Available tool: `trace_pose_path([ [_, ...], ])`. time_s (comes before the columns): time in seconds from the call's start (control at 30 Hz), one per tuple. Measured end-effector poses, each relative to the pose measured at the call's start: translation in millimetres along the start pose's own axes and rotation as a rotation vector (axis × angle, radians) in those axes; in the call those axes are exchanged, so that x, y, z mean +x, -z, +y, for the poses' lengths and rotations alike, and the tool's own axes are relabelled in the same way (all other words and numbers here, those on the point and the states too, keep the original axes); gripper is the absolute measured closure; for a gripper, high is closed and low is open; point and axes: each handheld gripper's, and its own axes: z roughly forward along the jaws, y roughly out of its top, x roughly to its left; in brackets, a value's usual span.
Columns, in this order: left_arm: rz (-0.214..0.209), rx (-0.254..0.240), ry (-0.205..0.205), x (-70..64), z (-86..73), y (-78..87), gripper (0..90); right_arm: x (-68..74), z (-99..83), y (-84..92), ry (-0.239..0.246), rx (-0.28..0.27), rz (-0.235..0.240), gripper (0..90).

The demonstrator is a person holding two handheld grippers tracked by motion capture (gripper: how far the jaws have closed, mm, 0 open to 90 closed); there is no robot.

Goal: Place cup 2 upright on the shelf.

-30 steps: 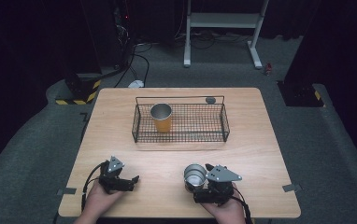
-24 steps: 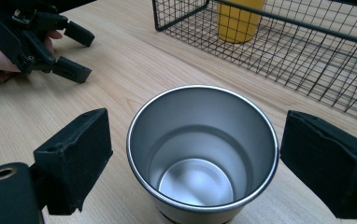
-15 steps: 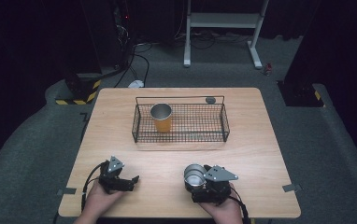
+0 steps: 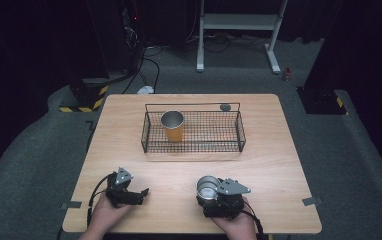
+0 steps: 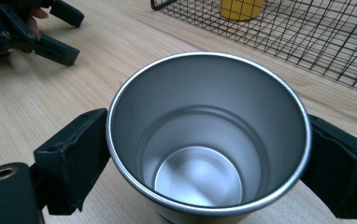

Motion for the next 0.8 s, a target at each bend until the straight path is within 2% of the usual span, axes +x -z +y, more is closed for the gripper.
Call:
trace_pose_path([
  [0.47, 0.001, 0.004, -0.003, 0.6, 0.5, -0.1, 0.5, -0.3, -5.0, -1.1, 0.003, -0.025, 0.006, 9.1],
  [0.6, 0.002, 0.002, -0.002, 0.5, 0.4, -0.2, 0.6, -2.8, -5.9, -0.2, -0.01, -0.037, 0.008, 9.9],
  [0.8, 0.005, 0.003, 0.001, 0.6, 0.3, 0.0, 0.6, -3.1, -7.6, -2.4, -0.017, -0.03, 0.011, 9.9],
])
